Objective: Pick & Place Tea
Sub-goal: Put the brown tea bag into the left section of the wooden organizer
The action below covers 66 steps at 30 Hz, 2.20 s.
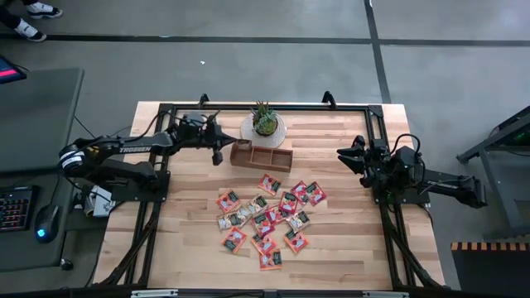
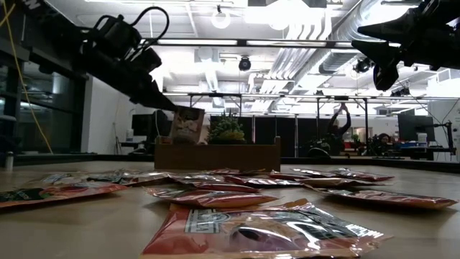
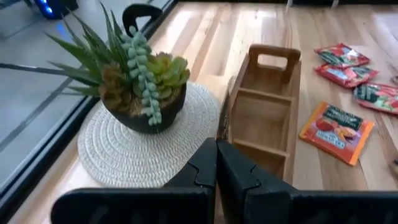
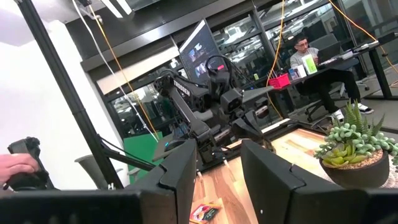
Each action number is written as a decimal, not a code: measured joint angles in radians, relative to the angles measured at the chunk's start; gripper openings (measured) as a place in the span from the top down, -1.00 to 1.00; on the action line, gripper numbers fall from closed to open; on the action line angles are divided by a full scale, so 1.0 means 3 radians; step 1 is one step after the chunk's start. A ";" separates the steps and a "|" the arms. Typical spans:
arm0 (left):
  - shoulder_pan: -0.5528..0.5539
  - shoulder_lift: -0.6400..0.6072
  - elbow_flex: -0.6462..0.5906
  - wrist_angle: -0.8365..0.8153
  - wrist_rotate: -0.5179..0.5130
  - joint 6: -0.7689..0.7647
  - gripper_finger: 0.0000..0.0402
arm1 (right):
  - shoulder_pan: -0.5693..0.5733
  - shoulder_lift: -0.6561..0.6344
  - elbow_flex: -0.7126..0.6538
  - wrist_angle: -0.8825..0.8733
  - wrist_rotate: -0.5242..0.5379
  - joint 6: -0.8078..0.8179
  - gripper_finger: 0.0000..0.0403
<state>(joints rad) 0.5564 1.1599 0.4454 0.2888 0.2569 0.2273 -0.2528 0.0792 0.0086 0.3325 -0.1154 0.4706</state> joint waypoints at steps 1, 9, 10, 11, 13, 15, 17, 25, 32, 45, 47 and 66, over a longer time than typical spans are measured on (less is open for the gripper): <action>0.0000 0.0004 -0.0008 0.0001 0.0000 0.0000 1.00 | -0.0001 0.0000 -0.0001 0.0000 0.0000 0.0000 0.38; 0.0000 0.0010 -0.0150 0.0104 -0.0004 0.0004 1.00 | -0.0001 0.0000 0.0000 0.0001 -0.0001 0.0000 0.38; 0.0000 0.0010 -0.0168 0.0139 -0.0007 0.0003 1.00 | -0.0001 0.0000 -0.0001 0.0000 -0.0001 0.0000 0.38; 0.0000 0.0010 -0.0184 0.0170 -0.0013 0.0002 1.00 | 0.0000 -0.0001 -0.0001 0.0001 -0.0001 0.0000 0.38; 0.0000 0.0010 -0.0199 0.0203 -0.0013 0.0003 1.00 | 0.0000 0.0000 0.0000 0.0001 -0.0001 0.0000 0.38; 0.0000 0.0011 -0.0201 0.0205 -0.0015 0.0008 1.00 | -0.0001 -0.0001 -0.0001 0.0001 -0.0001 0.0001 0.38; 0.0000 0.0017 -0.0202 0.0224 -0.0015 0.0010 1.00 | -0.0001 0.0000 -0.0001 0.0000 -0.0001 0.0000 0.38; 0.0000 0.0376 -0.0205 0.0506 0.0026 0.0000 1.00 | -0.0001 0.0000 -0.0001 0.0001 -0.0001 0.0000 0.38; 0.0001 0.0492 -0.0205 0.0615 -0.0022 -0.0084 1.00 | -0.0001 0.0000 0.0000 0.0001 0.0000 0.0000 0.38; 0.0097 0.0492 -0.0205 0.0609 -0.0015 -0.0088 1.00 | 0.0000 0.0000 0.0000 0.0000 0.0000 0.0000 0.38; 0.0097 0.0492 -0.0204 0.0601 0.0037 -0.0092 1.00 | 0.0000 0.0000 0.0000 0.0001 0.0000 0.0000 0.38; 0.0088 0.0491 -0.0202 0.0574 0.0092 -0.0178 0.63 | -0.0001 0.0000 0.0000 0.0000 0.0000 0.0000 0.38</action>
<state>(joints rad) 0.5827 1.3071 0.3847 0.4610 0.2845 0.1739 -0.2531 0.0792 0.0085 0.3326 -0.1154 0.4706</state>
